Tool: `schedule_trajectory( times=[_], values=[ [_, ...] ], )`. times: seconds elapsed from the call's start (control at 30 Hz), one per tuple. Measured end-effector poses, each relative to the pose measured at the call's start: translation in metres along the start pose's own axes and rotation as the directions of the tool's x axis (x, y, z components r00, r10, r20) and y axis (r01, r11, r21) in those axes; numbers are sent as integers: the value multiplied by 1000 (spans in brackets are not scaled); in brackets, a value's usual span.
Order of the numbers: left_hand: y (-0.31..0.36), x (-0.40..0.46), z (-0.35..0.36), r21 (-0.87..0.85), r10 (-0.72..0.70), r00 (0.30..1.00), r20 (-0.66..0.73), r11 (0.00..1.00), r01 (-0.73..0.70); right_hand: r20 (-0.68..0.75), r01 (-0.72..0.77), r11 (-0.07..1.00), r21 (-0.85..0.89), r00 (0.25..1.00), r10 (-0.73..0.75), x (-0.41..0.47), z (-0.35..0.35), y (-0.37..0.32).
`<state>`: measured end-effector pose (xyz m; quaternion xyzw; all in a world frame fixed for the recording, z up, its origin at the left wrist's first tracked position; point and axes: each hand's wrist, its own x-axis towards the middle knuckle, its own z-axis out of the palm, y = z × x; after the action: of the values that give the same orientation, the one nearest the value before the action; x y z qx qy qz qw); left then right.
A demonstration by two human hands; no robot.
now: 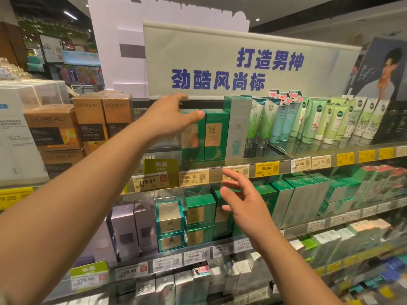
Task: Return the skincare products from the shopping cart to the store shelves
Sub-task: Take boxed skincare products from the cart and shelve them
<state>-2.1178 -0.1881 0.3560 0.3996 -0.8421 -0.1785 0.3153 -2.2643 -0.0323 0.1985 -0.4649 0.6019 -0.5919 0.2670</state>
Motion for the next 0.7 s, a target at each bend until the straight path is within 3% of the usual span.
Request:
schedule_trajectory(
  times=[0.17,0.43,0.7],
  values=[
    [12,-34,-6,-107,76,989,-129,990,-90,-73,23,998,55,997,-19,-5,-3,10],
    [10,-73,24,-326,210,976,-51,921,-215,-145,-6,996,89,989,19,-29,-29,31],
    [32,-80,81,-546,266,964,-15,805,-231,-244,-97,994,57,964,108,-63,-91,53]
  ],
)
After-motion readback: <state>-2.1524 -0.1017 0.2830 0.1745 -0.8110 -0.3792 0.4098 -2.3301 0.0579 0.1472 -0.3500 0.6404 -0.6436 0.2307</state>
